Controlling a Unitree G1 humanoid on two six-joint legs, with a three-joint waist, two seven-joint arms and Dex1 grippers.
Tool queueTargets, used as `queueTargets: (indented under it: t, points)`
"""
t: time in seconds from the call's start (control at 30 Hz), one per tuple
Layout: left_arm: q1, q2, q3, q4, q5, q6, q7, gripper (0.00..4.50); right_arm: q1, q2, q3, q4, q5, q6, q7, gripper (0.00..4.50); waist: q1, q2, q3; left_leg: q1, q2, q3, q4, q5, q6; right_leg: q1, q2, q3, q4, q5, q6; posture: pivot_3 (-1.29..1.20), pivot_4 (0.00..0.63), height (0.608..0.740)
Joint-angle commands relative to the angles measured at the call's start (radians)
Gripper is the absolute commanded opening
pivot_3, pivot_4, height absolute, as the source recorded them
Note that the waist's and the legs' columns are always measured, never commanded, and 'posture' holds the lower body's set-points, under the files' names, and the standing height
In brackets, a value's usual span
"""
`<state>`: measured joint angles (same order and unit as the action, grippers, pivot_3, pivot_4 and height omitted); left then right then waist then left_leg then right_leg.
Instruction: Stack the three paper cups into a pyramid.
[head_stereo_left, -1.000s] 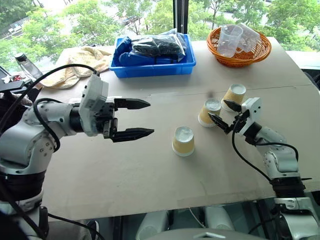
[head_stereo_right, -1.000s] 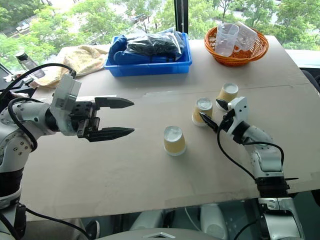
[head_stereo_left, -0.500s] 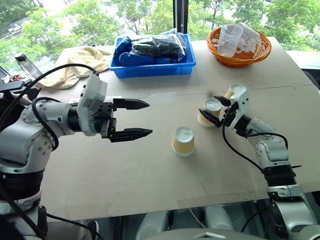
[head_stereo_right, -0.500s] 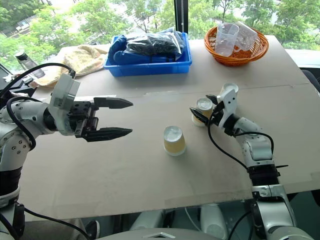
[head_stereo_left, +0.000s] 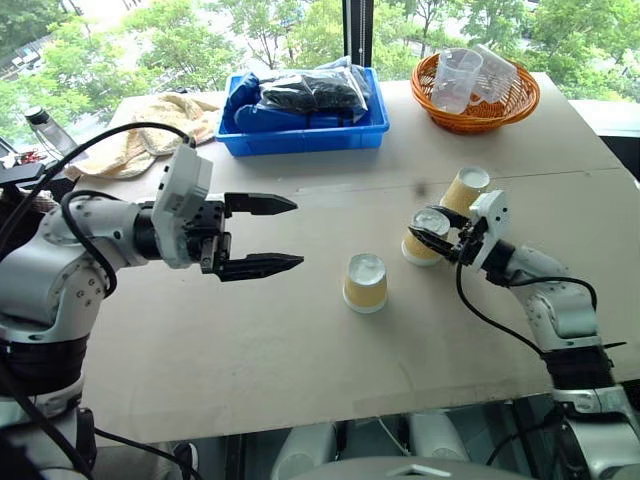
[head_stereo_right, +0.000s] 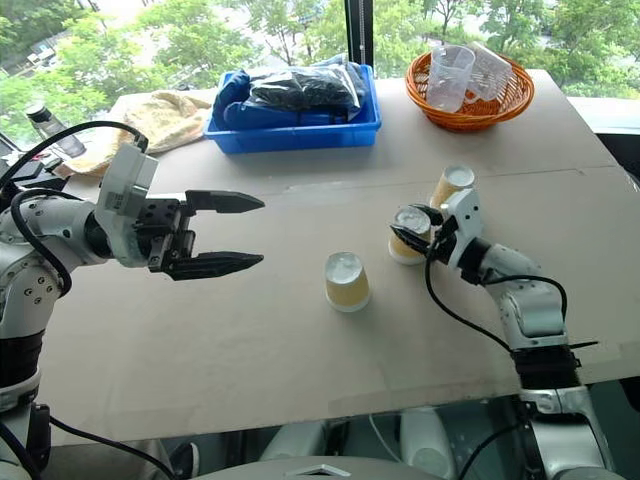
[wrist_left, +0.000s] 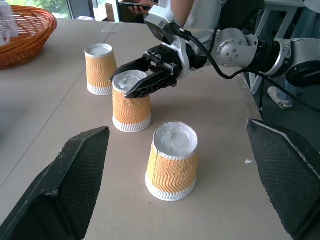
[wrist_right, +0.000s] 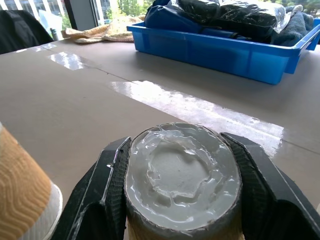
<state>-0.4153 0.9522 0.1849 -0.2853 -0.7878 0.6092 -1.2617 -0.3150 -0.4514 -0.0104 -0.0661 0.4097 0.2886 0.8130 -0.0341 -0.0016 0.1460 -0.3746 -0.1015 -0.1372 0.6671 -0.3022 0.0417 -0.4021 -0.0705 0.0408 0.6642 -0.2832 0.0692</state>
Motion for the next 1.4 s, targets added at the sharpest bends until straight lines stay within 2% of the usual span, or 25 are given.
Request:
queueTargets:
  t: [0.03,0.13,0.27,0.4,0.73,1.03,1.07,1.13,1.17,1.4]
  points:
    - [-0.016,0.005,0.011,0.003,0.005,-0.020,-0.015,4.50,0.094,-0.072,-0.019,-0.177,0.092,0.079,0.078,2.01,-0.001,0.000,0.000,-0.003,0.000,0.000,0.001,0.000,0.000,-0.002,0.000,0.000,0.001,0.000,0.000,0.00,0.150,0.740]
    - [-0.024,0.005,0.007,0.021,0.015,-0.030,-0.026,4.50,0.184,-0.124,0.004,-0.273,0.127,0.117,0.116,2.01,-0.002,0.000,0.000,-0.006,0.000,0.000,0.002,0.000,0.000,-0.006,0.000,0.000,0.003,0.000,0.000,0.00,0.150,0.740]
    - [-0.034,0.002,-0.004,0.036,0.028,-0.038,-0.043,4.50,0.216,-0.115,0.025,-0.311,0.135,0.121,0.104,2.01,-0.006,0.000,0.000,-0.006,0.000,0.001,0.003,0.000,0.000,-0.006,0.000,0.001,0.005,0.000,0.000,0.00,0.150,0.740]
    - [-0.051,0.003,-0.012,0.043,0.033,-0.038,-0.054,4.50,0.205,-0.073,0.065,-0.278,0.058,0.027,0.084,2.01,-0.003,0.000,0.000,-0.006,0.000,0.001,0.004,0.001,-0.001,-0.006,0.000,0.001,0.008,0.000,0.000,0.00,0.150,0.740]
    - [-0.047,0.007,-0.009,0.042,0.041,-0.041,-0.062,4.50,0.177,-0.026,0.092,-0.217,0.027,-0.034,0.085,2.01,-0.004,-0.001,0.000,-0.006,0.000,0.002,0.005,0.001,-0.002,-0.008,0.000,0.001,0.012,0.000,0.000,0.00,0.150,0.740]
    - [-0.029,0.009,0.004,0.026,0.037,-0.036,-0.052,4.50,0.149,-0.022,0.108,-0.197,0.031,-0.007,0.096,2.01,-0.005,-0.001,0.000,-0.006,0.000,0.002,0.005,0.002,-0.003,-0.009,0.000,0.001,0.013,0.000,0.000,0.00,0.150,0.740]
    - [-0.027,0.011,0.006,0.025,0.036,-0.035,-0.052,4.50,0.145,-0.023,0.108,-0.196,0.034,0.005,0.097,3.05,-0.005,-0.001,0.000,-0.006,0.000,0.002,0.005,0.002,-0.003,-0.009,0.000,0.001,0.014,0.000,0.000,0.00,0.150,0.740]
    - [-0.024,0.013,0.008,0.023,0.034,-0.033,-0.051,4.50,0.140,-0.022,0.105,-0.199,0.041,0.014,0.098,3.86,-0.004,-0.001,0.000,-0.006,0.000,0.002,0.005,0.002,-0.003,-0.009,0.000,0.001,0.014,0.000,0.000,0.00,0.150,0.740]
    - [-0.022,0.014,0.009,0.021,0.032,-0.033,-0.051,4.50,0.139,-0.022,0.103,-0.201,0.044,0.015,0.098,4.47,-0.004,-0.001,0.000,-0.006,0.000,0.002,0.005,0.002,-0.003,-0.009,0.000,0.001,0.014,0.000,0.000,0.00,0.150,0.740]
    - [-0.022,0.015,0.009,0.019,0.025,-0.031,-0.056,4.50,0.159,-0.075,0.043,-0.249,0.095,0.036,0.118,4.47,-0.003,-0.001,0.000,-0.006,0.000,0.002,0.005,0.002,-0.003,-0.009,0.000,0.001,0.014,0.000,0.000,0.00,0.150,0.740]
